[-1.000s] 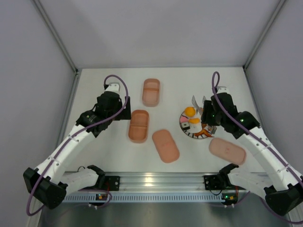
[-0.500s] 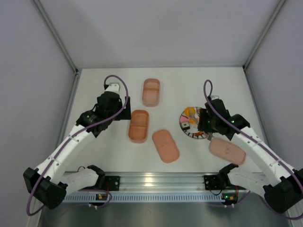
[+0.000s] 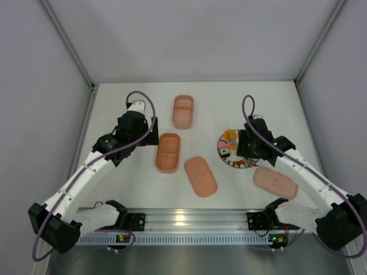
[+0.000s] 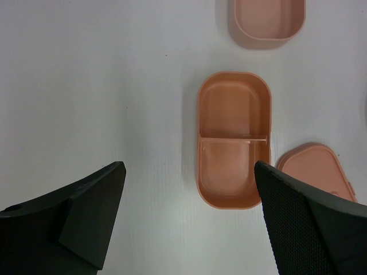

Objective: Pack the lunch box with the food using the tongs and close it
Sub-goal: Pick up the fake food from the plate.

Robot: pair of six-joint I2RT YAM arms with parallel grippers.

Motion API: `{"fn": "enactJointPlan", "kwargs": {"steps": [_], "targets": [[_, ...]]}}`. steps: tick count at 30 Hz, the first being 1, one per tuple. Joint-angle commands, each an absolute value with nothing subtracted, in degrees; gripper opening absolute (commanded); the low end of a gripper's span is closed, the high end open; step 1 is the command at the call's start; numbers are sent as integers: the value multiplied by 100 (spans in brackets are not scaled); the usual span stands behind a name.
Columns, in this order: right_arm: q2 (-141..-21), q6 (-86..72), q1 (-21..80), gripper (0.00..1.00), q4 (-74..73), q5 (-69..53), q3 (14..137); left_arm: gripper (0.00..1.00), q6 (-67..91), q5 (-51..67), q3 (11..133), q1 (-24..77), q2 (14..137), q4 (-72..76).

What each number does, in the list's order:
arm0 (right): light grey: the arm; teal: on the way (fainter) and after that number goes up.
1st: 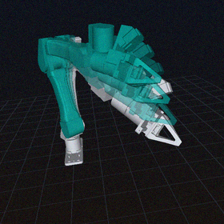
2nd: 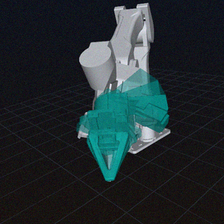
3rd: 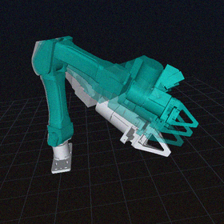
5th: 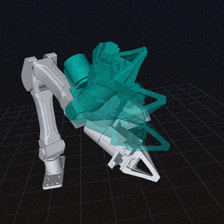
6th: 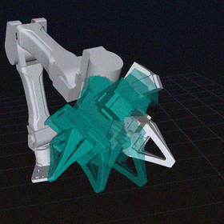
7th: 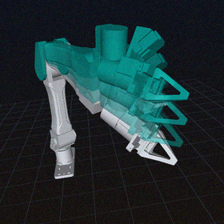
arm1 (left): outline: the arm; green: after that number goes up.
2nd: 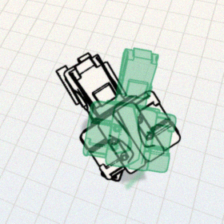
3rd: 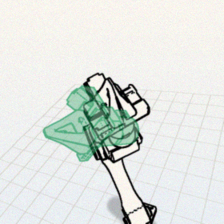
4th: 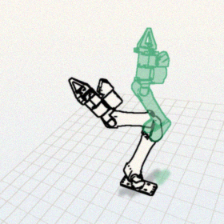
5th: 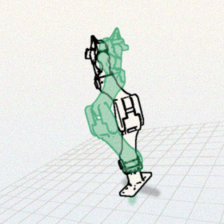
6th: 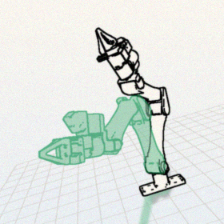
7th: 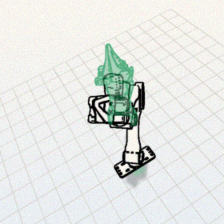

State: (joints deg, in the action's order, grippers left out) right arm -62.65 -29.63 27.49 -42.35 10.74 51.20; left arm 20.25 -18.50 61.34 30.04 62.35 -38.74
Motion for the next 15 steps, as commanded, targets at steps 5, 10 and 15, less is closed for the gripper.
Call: {"fn": "enactJointPlan", "kwargs": {"steps": [5, 10, 15], "targets": [[-6152, -3024, 2558, 45, -3779, 1204, 5045, 99, 2039, -1872, 6073, 2979, 6196, -3621], [-6205, -3023, 2453, 44, -3621, 976, 4905, 99, 2039, -1872, 6082, 2971, 6196, -3621], [-6223, -3041, 2382, 43, -3489, 800, 4782, 99, 2048, -1863, 6091, 2971, 6205, -3621]]}}
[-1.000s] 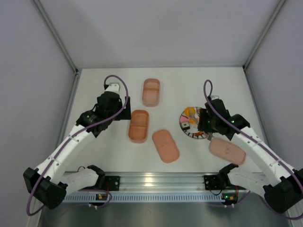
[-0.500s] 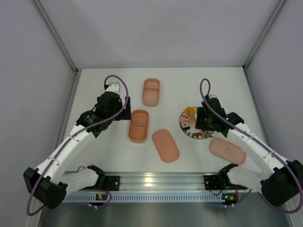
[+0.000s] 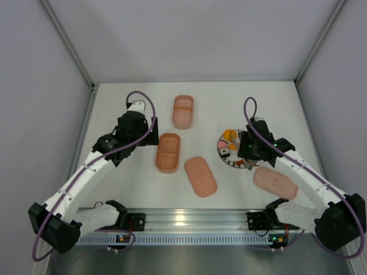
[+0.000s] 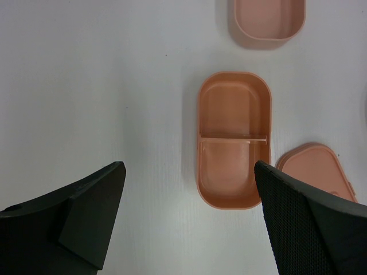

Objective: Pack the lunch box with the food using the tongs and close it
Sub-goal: Pick up the fake food from the plate.

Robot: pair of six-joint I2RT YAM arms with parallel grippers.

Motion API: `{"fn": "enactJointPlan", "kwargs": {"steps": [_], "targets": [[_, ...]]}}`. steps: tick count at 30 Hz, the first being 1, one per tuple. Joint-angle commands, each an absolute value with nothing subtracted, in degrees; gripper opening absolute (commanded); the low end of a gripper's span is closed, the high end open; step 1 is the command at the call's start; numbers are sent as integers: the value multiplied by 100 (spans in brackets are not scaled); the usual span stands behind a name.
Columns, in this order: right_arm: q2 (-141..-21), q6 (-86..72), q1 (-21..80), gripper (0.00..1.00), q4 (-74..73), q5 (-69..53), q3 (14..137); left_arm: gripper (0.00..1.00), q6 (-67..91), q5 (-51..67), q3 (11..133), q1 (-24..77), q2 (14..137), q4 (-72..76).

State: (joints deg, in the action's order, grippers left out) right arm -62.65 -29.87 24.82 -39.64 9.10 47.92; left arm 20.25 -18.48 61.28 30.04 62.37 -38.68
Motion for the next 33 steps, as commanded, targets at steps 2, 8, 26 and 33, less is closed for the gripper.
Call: {"fn": "enactJointPlan", "kwargs": {"steps": [2, 8, 26, 33], "targets": [[-6214, -3050, 2364, 41, -3428, 756, 4746, 99, 2039, -1872, 6082, 2979, 6205, -3621], [-6205, -3085, 2347, 34, -3357, 607, 4728, 99, 2048, -1863, 6073, 2979, 6205, -3621], [-5836, -3015, 2347, 9, -3911, 615, 5387, 99, 2065, -1854, 6073, 2971, 6187, -3630], [-5871, -2936, 2347, 4, -4078, 589, 5748, 99, 2065, -1863, 6056, 2979, 6187, -3639]]}}
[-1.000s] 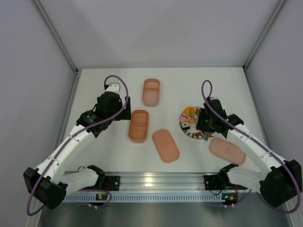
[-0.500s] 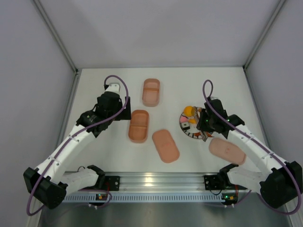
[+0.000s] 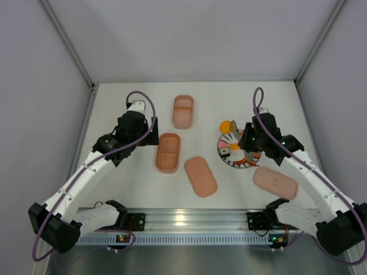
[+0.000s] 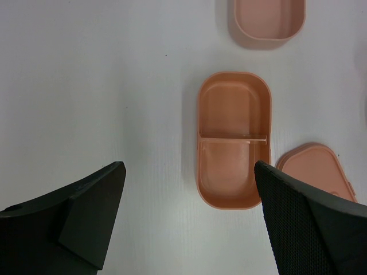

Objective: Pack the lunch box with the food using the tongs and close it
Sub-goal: Pick up the fake food from the plate.

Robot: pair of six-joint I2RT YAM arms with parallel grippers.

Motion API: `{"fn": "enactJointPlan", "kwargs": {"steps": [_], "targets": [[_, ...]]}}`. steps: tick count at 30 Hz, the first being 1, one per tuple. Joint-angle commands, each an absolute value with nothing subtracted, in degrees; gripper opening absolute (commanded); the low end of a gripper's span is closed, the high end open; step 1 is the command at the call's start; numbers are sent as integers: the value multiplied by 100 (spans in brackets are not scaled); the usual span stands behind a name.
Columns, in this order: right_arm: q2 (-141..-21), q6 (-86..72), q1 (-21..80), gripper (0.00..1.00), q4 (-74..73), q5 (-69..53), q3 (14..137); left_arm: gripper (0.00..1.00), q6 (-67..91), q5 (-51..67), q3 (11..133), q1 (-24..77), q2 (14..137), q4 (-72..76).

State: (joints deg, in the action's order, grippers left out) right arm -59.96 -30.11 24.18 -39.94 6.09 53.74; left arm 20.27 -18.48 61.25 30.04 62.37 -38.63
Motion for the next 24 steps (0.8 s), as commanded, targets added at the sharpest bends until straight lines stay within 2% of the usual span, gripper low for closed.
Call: {"fn": "enactJointPlan", "kwargs": {"steps": [1, 12, 24], "targets": [[-5880, -2944, 2347, 4, -4069, 571, 5774, 99, 2057, -1863, 6056, 2979, 6187, -3639], [-6697, -3058, 2338, 1, -3578, -298, 6661, 99, 2074, -1942, 6038, 2971, 6214, -3639], [-7022, -3190, 2452, 0, -3287, -686, 6864, 99, 2083, -1969, 6029, 2979, 6231, -3656]]}}
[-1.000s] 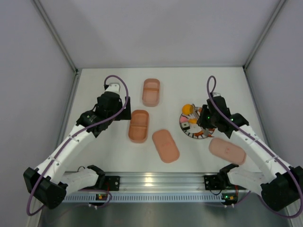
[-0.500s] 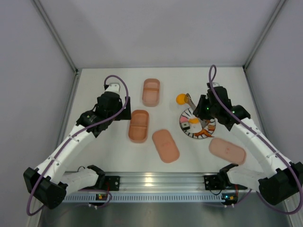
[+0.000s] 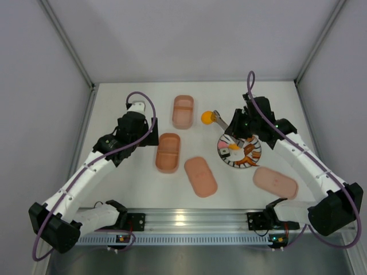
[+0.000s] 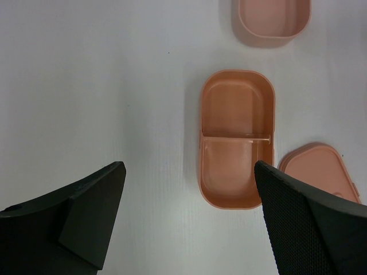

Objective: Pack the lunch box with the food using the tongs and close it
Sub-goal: Pick up the fake food from the plate, then pick up the box lid from the corner of the board.

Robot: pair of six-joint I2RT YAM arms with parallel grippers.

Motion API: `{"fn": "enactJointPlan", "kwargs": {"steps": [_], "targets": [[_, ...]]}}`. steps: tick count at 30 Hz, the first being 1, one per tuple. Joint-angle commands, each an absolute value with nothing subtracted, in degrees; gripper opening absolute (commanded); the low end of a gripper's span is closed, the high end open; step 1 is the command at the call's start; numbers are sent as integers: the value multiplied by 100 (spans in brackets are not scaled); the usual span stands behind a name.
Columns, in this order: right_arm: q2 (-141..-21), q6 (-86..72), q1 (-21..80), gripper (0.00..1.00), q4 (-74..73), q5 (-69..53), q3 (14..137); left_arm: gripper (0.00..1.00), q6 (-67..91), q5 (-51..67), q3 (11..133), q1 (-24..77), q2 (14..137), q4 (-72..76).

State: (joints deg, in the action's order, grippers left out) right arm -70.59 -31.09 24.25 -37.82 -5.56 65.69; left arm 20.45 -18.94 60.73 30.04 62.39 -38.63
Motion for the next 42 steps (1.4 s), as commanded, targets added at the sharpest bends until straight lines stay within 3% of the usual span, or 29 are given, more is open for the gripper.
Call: {"fn": "enactJointPlan", "kwargs": {"steps": [1, 27, 42], "targets": [[-7022, -3182, 2452, 0, -3270, -694, 6873, 99, 2083, -1977, 6029, 2979, 6231, -3656], [-7831, -3226, 2672, 0, -3024, -729, 7453, 99, 2057, -2004, 6003, 2979, 6214, -3656], [-9220, -3454, 2883, 0, -2663, -826, 8701, 99, 2048, -1995, 6003, 2971, 6258, -3647]]}}
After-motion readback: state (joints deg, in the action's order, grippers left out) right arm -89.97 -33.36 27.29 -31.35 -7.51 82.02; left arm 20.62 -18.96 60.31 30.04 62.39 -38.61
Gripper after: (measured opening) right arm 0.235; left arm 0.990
